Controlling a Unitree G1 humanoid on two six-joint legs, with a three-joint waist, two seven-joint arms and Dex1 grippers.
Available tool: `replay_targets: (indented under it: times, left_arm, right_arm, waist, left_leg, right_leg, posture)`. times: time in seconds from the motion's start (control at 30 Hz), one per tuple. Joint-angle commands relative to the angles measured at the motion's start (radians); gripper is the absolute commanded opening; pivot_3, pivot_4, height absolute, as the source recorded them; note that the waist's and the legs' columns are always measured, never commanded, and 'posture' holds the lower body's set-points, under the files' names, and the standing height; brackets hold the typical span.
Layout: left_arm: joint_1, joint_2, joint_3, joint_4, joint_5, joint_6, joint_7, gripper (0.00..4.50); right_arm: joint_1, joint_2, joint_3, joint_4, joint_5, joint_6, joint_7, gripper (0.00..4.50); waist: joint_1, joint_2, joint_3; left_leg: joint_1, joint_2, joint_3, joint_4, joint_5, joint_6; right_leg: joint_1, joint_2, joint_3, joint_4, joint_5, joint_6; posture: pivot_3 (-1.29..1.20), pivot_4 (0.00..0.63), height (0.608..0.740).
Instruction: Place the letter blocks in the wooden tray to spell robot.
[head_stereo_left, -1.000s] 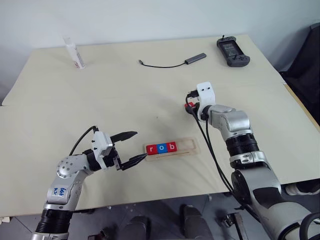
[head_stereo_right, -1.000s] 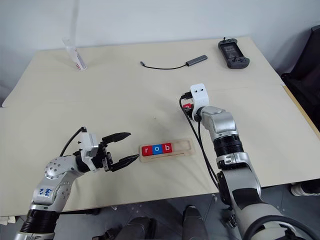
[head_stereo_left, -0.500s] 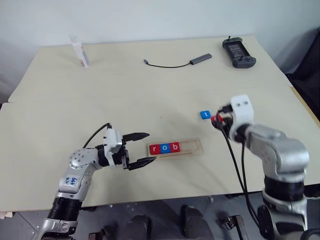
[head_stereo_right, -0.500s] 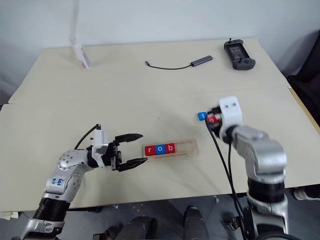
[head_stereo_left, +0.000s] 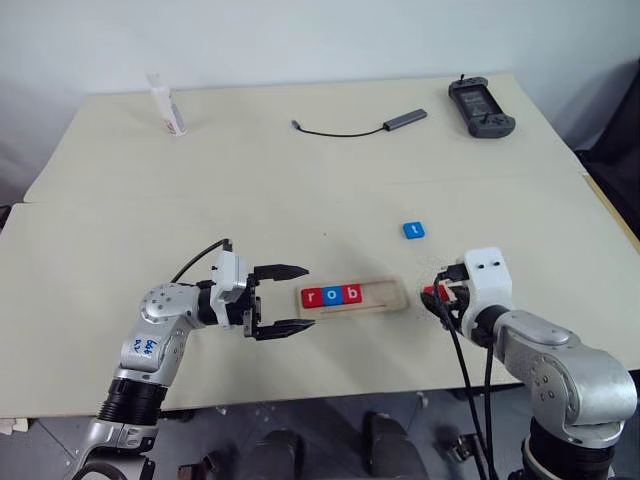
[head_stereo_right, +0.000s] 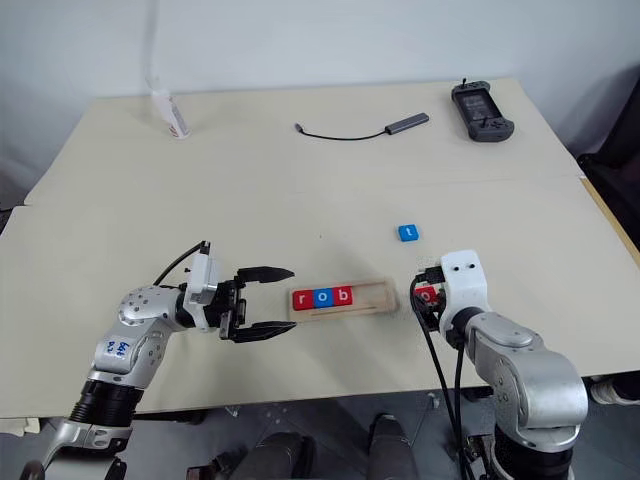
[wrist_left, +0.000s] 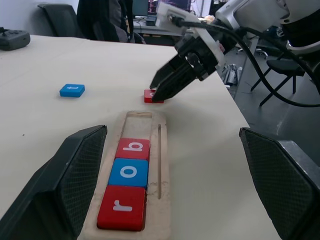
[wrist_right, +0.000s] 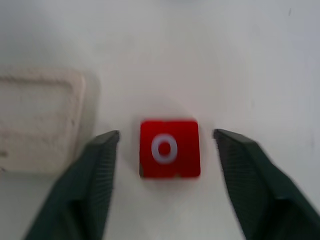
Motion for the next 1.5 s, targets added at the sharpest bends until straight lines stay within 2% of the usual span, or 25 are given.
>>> replay_targets:
  times: [0.03, 0.1, 0.17, 0.27, 0.37, 0.47, 0.63, 0.73, 0.77, 0.83, 1.0, 1.07, 1.17, 1.3, 1.5]
  left_arm:
    - [0.011, 0.015, 0.023, -0.045, -0.011, 0.004, 0.012, 4.50]
    - [0.025, 0.019, 0.029, -0.057, -0.010, 0.004, 0.021, 4.50]
    - [0.041, 0.022, 0.034, -0.071, -0.008, 0.001, 0.029, 4.50]
    - [0.056, 0.023, 0.036, -0.088, -0.005, -0.005, 0.037, 4.50]
    - [0.071, 0.025, 0.036, -0.113, -0.008, 0.002, 0.046, 4.50]
    - [0.085, 0.024, 0.034, -0.135, -0.008, 0.007, 0.057, 4.50]
    - [0.130, 0.033, 0.050, -0.190, -0.011, 0.016, 0.093, 4.50]
    - [0.146, 0.040, 0.054, -0.207, -0.015, 0.019, 0.101, 4.50]
    - [0.152, 0.043, 0.059, -0.213, -0.015, 0.020, 0.107, 4.50]
    - [0.161, 0.049, 0.066, -0.222, -0.016, 0.021, 0.115, 4.50]
    - [0.163, 0.051, 0.070, -0.235, -0.018, 0.027, 0.130, 4.50]
    - [0.164, 0.051, 0.070, -0.236, -0.018, 0.027, 0.132, 4.50]
    - [0.166, 0.049, 0.068, -0.234, -0.016, 0.023, 0.135, 4.50]
    - [0.171, 0.044, 0.064, -0.234, -0.013, 0.019, 0.140, 4.50]
    - [0.176, 0.041, 0.062, -0.240, -0.012, 0.020, 0.151, 4.50]
  right_arm:
    - [-0.025, -0.133, -0.071, 0.004, 0.067, -0.051, 0.124, 4.17]
    - [-0.005, -0.270, -0.063, 0.050, 0.107, -0.150, 0.246, 4.17]
    - [0.042, -0.442, -0.012, 0.137, 0.099, -0.412, 0.444, 4.17]
    - [0.063, -0.568, 0.058, 0.304, 0.075, -0.793, 0.695, 4.17]
    - [-0.010, -0.602, 0.150, 0.520, 0.032, -1.047, 0.846, 4.17]
    - [-0.093, -0.591, 0.216, 0.684, 0.021, -1.150, 0.948, 4.17]
    - [-0.211, -0.585, 0.372, 0.936, -0.116, -1.397, 1.096, 4.17]
    - [-0.238, -0.572, 0.393, 0.989, -0.121, -1.439, 1.136, 4.17]
    - [-0.249, -0.568, 0.403, 1.009, -0.129, -1.460, 1.149, 4.00]
    - [-0.267, -0.557, 0.416, 1.040, -0.141, -1.483, 1.163, 3.57]
    - [-0.278, -0.547, 0.414, 1.061, -0.146, -1.507, 1.176, 1.88]
    - [-0.279, -0.550, 0.408, 1.054, -0.144, -1.522, 1.178, 1.45]
    - [-0.292, -0.552, 0.380, 0.991, -0.103, -1.484, 1.178, 1.45]
    - [-0.318, -0.546, 0.379, 0.818, -0.018, -1.283, 1.189, 1.45]
    - [-0.379, -0.458, 0.461, 0.768, -0.078, -1.159, 1.109, 1.45]
  waist:
    - [0.003, 0.000, 0.000]
    - [0.003, 0.000, 0.000]
    - [0.003, 0.000, 0.000]
    - [0.000, -0.001, 0.000]
    - [-0.006, -0.001, 0.001]
    - [-0.002, -0.001, 0.001]
    - [0.000, -0.001, 0.001]
    - [0.001, -0.001, 0.001]
    - [0.001, -0.001, 0.001]
    - [0.001, -0.001, 0.001]
    - [0.001, -0.001, 0.001]
    - [0.001, -0.001, 0.001]
    - [0.001, -0.001, 0.001]
    - [-0.001, -0.001, 0.001]
    - [0.003, -0.001, 0.001]
  left_leg:
    - [0.000, 0.000, 0.000, 0.000, 0.000, 0.000]
    - [0.000, 0.000, -0.001, -0.001, 0.000, 0.001]
    - [0.000, 0.000, -0.001, -0.002, 0.000, 0.001]
    - [0.000, 0.001, 0.000, -0.003, -0.001, 0.001]
    - [0.001, 0.002, 0.003, -0.002, -0.001, 0.001]
    - [0.001, 0.002, 0.004, -0.001, -0.001, 0.001]
    - [0.001, 0.002, 0.004, -0.001, -0.001, 0.001]
    - [0.000, 0.002, 0.003, -0.001, -0.001, 0.001]
    - [0.000, 0.002, 0.003, -0.001, -0.001, 0.001]
    - [0.000, 0.002, 0.003, -0.001, -0.001, 0.001]
    - [0.000, 0.002, 0.003, 0.000, -0.001, 0.001]
    - [0.000, 0.002, 0.003, 0.000, -0.001, 0.001]
    - [0.000, 0.002, 0.003, 0.000, -0.001, 0.001]
    - [0.000, 0.003, 0.003, -0.001, -0.001, 0.001]
    - [0.000, 0.003, 0.003, 0.000, -0.001, 0.000]
  right_leg:
    - [0.000, 0.000, 0.000, 0.000, 0.000, 0.000]
    - [0.001, 0.000, -0.001, -0.005, 0.000, 0.000]
    - [0.001, 0.000, -0.002, -0.006, 0.000, 0.000]
    - [0.002, 0.001, -0.002, -0.007, 0.000, 0.001]
    - [0.002, 0.002, -0.001, -0.008, 0.001, 0.002]
    - [0.002, 0.001, 0.000, -0.010, 0.001, 0.002]
    - [0.002, 0.001, 0.000, -0.010, 0.001, 0.002]
    - [0.001, 0.001, -0.001, -0.010, 0.001, 0.002]
    - [0.001, 0.001, -0.001, -0.010, 0.001, 0.002]
    - [0.002, 0.001, -0.001, -0.010, 0.001, 0.002]
    - [0.002, 0.001, -0.001, -0.010, 0.001, 0.002]
    - [0.002, 0.001, -0.001, -0.010, 0.001, 0.002]
    - [0.002, 0.001, -0.001, -0.010, 0.001, 0.002]
    - [0.001, 0.001, -0.001, -0.010, 0.001, 0.002]
    - [0.002, 0.001, -0.001, -0.010, 0.001, 0.002]
  posture:
    - [0.00, 0.150, 0.740]
    - [0.00, 0.150, 0.740]
    - [0.00, 0.150, 0.740]
    - [0.00, 0.150, 0.740]
    - [0.00, 0.150, 0.740]
    - [0.00, 0.150, 0.740]
    - [0.00, 0.150, 0.740]
    - [0.00, 0.150, 0.740]
    - [0.00, 0.150, 0.740]
    - [0.00, 0.150, 0.740]
    - [0.00, 0.150, 0.740]
    - [0.00, 0.150, 0.740]
    - [0.00, 0.150, 0.740]
    - [0.00, 0.150, 0.740]
    - [0.00, 0.150, 0.740]
